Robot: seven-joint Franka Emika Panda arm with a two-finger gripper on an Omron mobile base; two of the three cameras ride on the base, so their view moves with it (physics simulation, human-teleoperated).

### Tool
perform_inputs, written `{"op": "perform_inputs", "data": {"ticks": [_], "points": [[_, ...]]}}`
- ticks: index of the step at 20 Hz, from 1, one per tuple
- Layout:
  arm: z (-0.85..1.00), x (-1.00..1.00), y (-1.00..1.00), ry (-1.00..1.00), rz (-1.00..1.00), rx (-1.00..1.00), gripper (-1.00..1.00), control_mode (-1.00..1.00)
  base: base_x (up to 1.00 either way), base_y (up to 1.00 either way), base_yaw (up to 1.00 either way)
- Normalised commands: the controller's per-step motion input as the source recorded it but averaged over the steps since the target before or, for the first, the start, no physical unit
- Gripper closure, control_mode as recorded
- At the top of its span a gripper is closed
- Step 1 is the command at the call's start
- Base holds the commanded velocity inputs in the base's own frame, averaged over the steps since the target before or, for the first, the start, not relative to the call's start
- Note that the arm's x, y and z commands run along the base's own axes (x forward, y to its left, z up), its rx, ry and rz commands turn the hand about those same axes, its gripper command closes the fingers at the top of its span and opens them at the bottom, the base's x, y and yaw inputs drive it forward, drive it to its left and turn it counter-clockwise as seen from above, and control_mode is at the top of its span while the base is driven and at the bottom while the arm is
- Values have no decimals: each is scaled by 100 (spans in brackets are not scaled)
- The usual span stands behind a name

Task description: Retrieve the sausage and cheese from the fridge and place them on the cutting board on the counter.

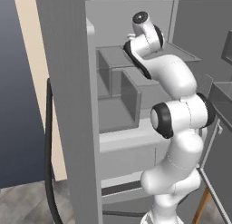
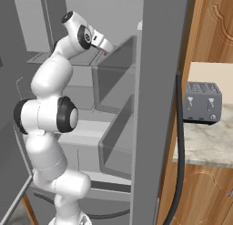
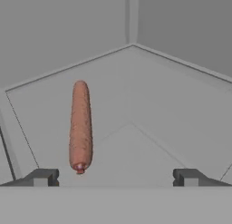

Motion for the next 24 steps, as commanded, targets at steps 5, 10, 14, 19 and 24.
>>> {"op": "perform_inputs", "data": {"ticks": [5, 10, 14, 19, 24], "points": [[-6, 64, 0, 4, -1, 0, -100, -100, 0, 0, 0], [-13, 55, 0, 12, 0, 6, -100, -100, 0, 0, 0], [-1, 54, 0, 4, 0, 4, -100, -100, 0, 0, 0], [-15, 16, -3, 3, -4, 5, -100, -100, 0, 0, 0], [-28, -3, -19, 0, -11, 6, -100, -100, 0, 0, 0]]}}
